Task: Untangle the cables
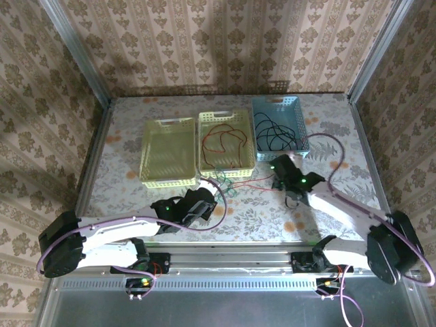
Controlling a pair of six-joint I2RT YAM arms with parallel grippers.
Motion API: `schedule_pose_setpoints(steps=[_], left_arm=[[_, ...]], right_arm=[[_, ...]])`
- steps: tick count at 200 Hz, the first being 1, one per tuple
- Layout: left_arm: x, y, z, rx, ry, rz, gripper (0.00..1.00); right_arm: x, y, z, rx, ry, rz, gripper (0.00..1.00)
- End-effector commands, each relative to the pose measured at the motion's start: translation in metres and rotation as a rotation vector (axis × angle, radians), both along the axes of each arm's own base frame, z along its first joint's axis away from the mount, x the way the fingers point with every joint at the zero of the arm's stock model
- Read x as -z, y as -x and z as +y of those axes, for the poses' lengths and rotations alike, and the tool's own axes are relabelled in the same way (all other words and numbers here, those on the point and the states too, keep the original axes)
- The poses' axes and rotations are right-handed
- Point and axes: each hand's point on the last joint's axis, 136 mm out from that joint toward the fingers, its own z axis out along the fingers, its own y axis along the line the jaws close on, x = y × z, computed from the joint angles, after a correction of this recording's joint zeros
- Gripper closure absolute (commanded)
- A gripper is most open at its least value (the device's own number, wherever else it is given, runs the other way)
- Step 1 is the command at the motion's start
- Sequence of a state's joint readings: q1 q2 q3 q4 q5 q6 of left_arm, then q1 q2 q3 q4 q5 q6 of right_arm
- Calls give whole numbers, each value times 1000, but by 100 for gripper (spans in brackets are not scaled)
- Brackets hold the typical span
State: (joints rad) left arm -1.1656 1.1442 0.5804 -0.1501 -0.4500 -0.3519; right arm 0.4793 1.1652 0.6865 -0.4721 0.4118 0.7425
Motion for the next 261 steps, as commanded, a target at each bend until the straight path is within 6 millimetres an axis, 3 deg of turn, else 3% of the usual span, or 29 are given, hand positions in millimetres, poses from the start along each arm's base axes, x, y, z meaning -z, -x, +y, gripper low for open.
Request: schedule_pose_setpoints(steps=[1,39,72,97,125,150,168,182,213,240,261], left_arm=[[2,-2,5,-35,-20,3,100],[5,-3,4,-38,-29,12,100],[6,-3,1,-23,-30,15,100],[5,0,-5,8,-26,15,100],[6,3,-13,43,-30,9,100],[6,5,-19,68,-38,8,100],[7,5,-21,71,-40,8,100],[7,6,-22,76,-37,6,100],[6,7,-23,82,-34,3,100],[6,7,-23,83,-34,2,100],[6,7,-23,83,-37,1,100]], right_arm=[[8,36,-59,262,1,35,100],[-1,63,-116,512,-88,-41,100],[-12,65,-130,561,-159,-92,100],[-52,45,-118,444,-174,-221,100],[-139,26,-96,277,-104,-463,100],[-212,10,-52,89,-103,-625,100],[-241,-7,-9,-52,-156,-678,99],[-244,-28,23,-136,-211,-668,99],[-226,-83,74,-198,-282,-602,97],[-194,-132,98,-187,-247,-515,99],[-149,-161,124,-217,-251,-395,98]])
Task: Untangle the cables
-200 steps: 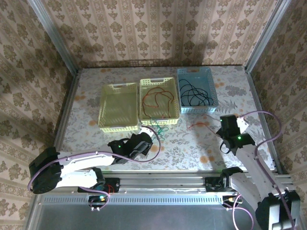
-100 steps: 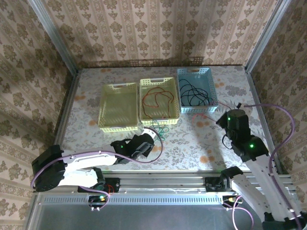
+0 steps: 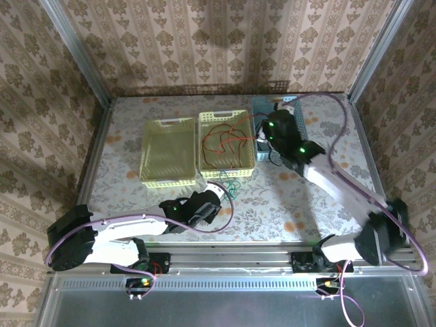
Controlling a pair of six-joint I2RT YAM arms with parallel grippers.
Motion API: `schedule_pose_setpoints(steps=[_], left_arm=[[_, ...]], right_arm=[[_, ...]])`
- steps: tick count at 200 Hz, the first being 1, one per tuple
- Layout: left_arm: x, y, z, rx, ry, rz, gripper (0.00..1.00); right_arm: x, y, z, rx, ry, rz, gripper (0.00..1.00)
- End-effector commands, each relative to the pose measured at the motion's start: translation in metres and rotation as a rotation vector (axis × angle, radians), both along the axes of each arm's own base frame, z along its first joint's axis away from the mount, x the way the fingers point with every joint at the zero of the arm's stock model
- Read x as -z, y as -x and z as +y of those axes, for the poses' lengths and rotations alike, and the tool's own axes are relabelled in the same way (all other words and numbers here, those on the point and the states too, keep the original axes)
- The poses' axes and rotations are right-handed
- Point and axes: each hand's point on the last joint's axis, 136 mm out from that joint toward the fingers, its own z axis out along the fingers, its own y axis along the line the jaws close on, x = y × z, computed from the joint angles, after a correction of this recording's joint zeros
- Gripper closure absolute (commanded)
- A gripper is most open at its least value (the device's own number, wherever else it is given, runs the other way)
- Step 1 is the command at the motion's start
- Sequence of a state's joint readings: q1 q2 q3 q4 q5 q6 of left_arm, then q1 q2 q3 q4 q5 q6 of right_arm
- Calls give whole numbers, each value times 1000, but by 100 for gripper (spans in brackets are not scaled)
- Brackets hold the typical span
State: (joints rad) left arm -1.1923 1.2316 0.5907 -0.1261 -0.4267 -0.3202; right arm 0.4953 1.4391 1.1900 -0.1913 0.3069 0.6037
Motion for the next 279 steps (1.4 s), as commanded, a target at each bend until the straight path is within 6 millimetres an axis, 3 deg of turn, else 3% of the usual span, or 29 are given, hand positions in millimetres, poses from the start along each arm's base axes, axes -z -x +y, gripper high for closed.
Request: schedule_pose_setpoints(steps=[1,39,56,79,116,136,149,156,178,182,194,225,227,247,279], left_arm=[[-13,-1,-10,20,26,-21,100],[-12,1,-11,32,24,-18,100],[-12,1,-12,35,24,-17,100],[-12,3,-12,46,27,-15,100],[-12,5,-16,68,29,-11,100],[-14,11,-25,118,22,13,34],[-20,11,-27,119,16,12,9],[-25,11,-27,117,22,8,4],[-50,6,-19,78,82,-43,2],[-55,3,-15,59,98,-54,2],[-65,-5,-4,6,163,-55,2],[-67,-28,29,-154,231,24,2],[-66,-28,31,-160,229,32,3],[-57,-30,37,-179,177,67,7],[-34,-25,28,-161,97,137,11]], right_arm=[[10,-26,28,-48,-42,26,98],[70,-44,69,-166,-28,211,93],[90,-42,72,-180,6,311,69],[82,-33,61,-169,32,283,55],[59,-4,38,-167,72,230,51],[60,22,31,-201,61,232,51],[68,41,34,-263,51,250,51],[73,52,37,-310,50,265,51],[95,86,47,-450,51,334,51],[89,94,49,-476,40,320,51],[97,113,60,-571,23,340,51],[119,152,94,-786,12,420,52],[128,154,95,-792,19,446,52],[148,156,105,-812,65,502,53],[167,129,100,-678,135,545,55]])
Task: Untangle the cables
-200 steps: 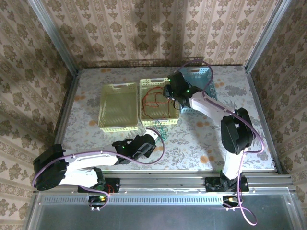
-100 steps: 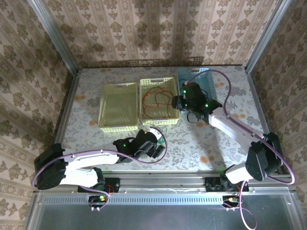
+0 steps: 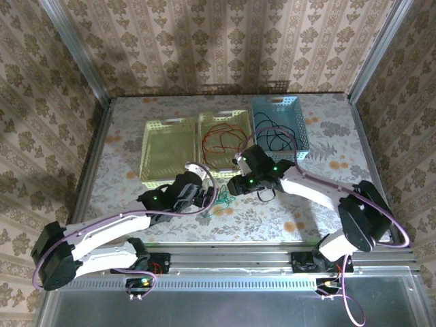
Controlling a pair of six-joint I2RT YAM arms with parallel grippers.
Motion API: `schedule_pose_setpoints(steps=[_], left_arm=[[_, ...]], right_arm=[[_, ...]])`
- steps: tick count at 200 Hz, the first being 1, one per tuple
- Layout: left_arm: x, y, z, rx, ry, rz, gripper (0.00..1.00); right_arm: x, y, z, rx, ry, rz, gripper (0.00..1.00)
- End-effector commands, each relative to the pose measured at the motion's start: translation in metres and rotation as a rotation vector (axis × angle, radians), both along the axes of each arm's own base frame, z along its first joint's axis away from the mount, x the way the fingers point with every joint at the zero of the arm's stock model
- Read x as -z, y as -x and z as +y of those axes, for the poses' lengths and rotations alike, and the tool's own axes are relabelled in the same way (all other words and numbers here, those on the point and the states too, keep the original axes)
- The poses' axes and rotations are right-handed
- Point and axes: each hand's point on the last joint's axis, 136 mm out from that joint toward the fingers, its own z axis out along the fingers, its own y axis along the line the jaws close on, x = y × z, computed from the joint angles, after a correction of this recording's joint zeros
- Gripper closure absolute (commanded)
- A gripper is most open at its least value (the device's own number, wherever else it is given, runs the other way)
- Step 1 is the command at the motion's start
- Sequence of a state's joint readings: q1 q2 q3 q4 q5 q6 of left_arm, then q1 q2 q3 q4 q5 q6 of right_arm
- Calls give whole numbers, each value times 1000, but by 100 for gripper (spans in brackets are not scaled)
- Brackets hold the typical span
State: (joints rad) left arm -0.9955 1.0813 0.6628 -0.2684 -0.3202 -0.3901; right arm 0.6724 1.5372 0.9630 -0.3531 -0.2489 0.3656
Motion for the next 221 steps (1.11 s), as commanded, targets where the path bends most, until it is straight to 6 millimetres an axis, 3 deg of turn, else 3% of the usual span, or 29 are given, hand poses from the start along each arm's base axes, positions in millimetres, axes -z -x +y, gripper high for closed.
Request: schedule_pose_setpoints(steps=[1,48,138,152,171,184,221], left_arm=[[12,9,-6,19,-49,81,11],[36,16,-27,93,-207,86,12],[61,17,-38,129,-277,87,20],[64,16,-41,133,-279,85,22],[67,15,-43,138,-283,79,26],[69,13,-44,144,-293,71,26],[77,9,-54,193,-324,59,36]], right_arm=[[4,-18,-3,53,68,-1,55],[27,-38,-1,146,134,44,55],[58,-35,-12,221,223,117,57],[65,-34,-12,229,222,126,63],[68,-33,-9,229,204,137,87],[62,-33,-9,229,187,123,97],[25,-29,-15,222,97,72,100]])
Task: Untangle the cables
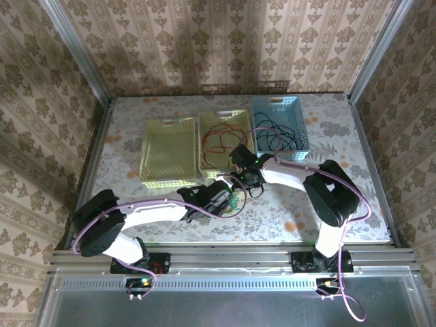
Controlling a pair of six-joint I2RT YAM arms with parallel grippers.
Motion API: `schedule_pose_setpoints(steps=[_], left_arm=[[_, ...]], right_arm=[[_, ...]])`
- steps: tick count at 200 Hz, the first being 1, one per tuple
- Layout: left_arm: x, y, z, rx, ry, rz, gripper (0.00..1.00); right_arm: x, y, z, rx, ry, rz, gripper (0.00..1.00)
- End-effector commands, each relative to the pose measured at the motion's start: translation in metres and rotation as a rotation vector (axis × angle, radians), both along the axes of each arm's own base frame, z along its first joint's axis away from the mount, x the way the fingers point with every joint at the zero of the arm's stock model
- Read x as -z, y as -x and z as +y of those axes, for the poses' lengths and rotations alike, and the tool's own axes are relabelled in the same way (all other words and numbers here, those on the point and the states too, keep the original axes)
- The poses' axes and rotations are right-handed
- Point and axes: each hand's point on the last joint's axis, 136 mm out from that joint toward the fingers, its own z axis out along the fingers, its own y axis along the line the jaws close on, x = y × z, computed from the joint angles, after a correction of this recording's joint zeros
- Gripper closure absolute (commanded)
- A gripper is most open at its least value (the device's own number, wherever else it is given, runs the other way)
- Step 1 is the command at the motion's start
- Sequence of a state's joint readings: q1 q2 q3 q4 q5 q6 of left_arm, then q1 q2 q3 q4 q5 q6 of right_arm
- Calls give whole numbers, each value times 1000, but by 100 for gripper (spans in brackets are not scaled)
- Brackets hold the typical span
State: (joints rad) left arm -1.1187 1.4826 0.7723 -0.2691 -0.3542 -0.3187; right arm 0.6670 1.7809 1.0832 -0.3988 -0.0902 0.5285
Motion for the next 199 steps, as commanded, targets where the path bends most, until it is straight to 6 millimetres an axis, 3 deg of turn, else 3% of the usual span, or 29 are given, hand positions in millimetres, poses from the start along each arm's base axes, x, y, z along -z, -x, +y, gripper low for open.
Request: schedule_pose_setpoints(steps=[1,39,88,128,143,159,199], left_arm=[[-3,-7,-12,46,-11,-30,36],[5,-7,-23,100,4,-24,53],[15,-12,-37,116,88,7,100],[8,-13,-38,120,69,-31,100],[-10,-10,-43,150,108,-58,66],[-37,-4,-52,200,188,-67,48],[-96,8,-59,298,389,-31,39]], right_arm=[[-33,3,-3,2,-75,-51,100],[-76,4,-20,54,-242,-54,100],[-98,4,-56,228,-426,-32,100],[-104,5,-80,288,-432,-35,100],[-104,7,-86,298,-417,-38,100],[-102,8,-90,299,-407,-32,100],[-101,9,-92,275,-394,-27,100]])
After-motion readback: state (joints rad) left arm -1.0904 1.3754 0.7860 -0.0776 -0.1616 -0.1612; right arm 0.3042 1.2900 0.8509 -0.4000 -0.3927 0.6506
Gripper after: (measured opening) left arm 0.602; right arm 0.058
